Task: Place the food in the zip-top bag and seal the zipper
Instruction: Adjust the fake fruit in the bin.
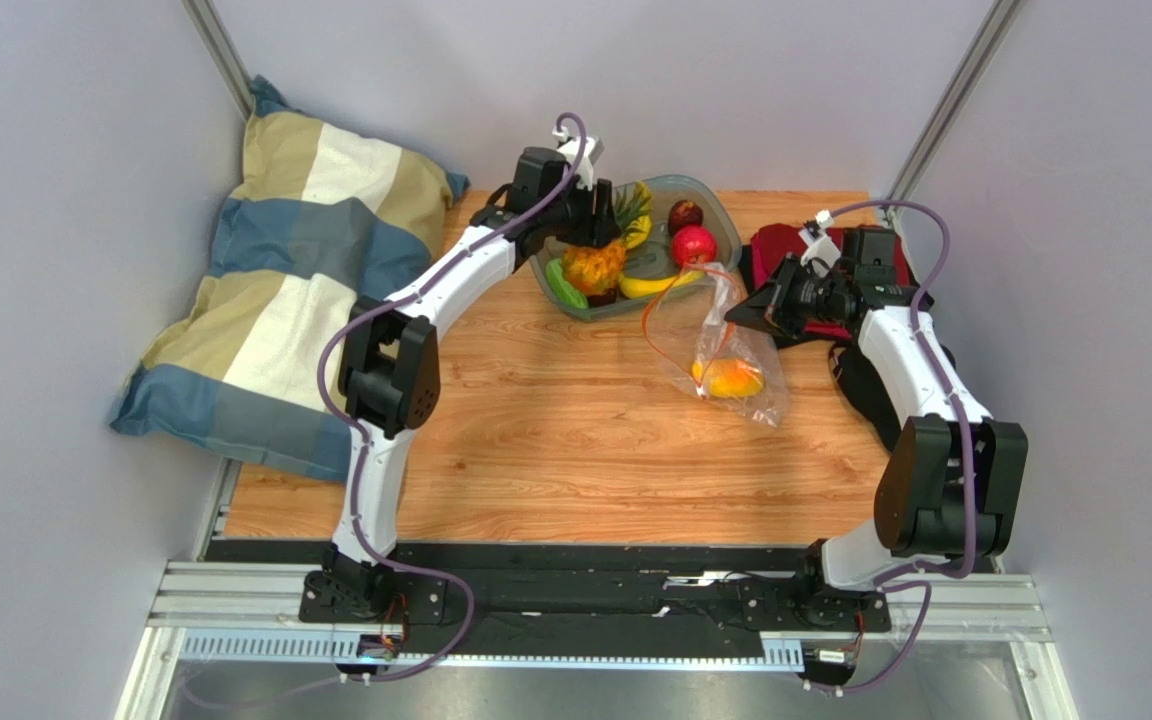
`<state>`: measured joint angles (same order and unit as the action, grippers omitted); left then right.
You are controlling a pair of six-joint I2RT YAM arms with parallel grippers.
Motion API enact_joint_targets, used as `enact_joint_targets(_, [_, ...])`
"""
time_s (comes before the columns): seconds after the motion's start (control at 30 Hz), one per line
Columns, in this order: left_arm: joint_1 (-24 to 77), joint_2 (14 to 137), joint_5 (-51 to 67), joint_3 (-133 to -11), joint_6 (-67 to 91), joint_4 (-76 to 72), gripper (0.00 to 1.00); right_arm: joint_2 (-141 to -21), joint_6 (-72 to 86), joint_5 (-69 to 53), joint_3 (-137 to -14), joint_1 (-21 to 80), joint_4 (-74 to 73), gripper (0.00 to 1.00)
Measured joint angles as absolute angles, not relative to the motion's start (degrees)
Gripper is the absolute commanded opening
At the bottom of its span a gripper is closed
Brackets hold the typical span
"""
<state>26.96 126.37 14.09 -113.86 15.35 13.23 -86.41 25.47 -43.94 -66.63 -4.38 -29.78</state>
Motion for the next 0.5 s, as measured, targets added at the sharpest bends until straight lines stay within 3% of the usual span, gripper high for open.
enact_joint_targets(0.03, [27.0,126.4,13.7,-113.6,14.1,14.0,0.25,-86.4,25.5,-44.0,-66.7,-4.4,-29.8,0.0])
enact_joint_targets(0.13, [26.9,126.5,12.6,-113.9,9.8,17.2,0.52,-86.4,25.5,-44.1,-66.7,-4.4,-29.8,0.0])
enact_joint_targets(0.17, [26.9,126.7,12.4,-114.4,8.6,18.3,0.72,-86.4,25.5,-44.1,-66.7,-4.4,-29.8,0.0])
enact_joint_targets(0.27, [26.9,129.5,12.1,-121.1,4.0,24.5,0.99,-86.4,25.5,-44.2,-66.7,-4.4,-29.8,0.0])
enact_joint_targets(0.5, [26.8,135.0,13.0,-136.7,-6.7,34.7,0.99,-86.4,25.5,-44.2,-66.7,-4.4,-29.8,0.0])
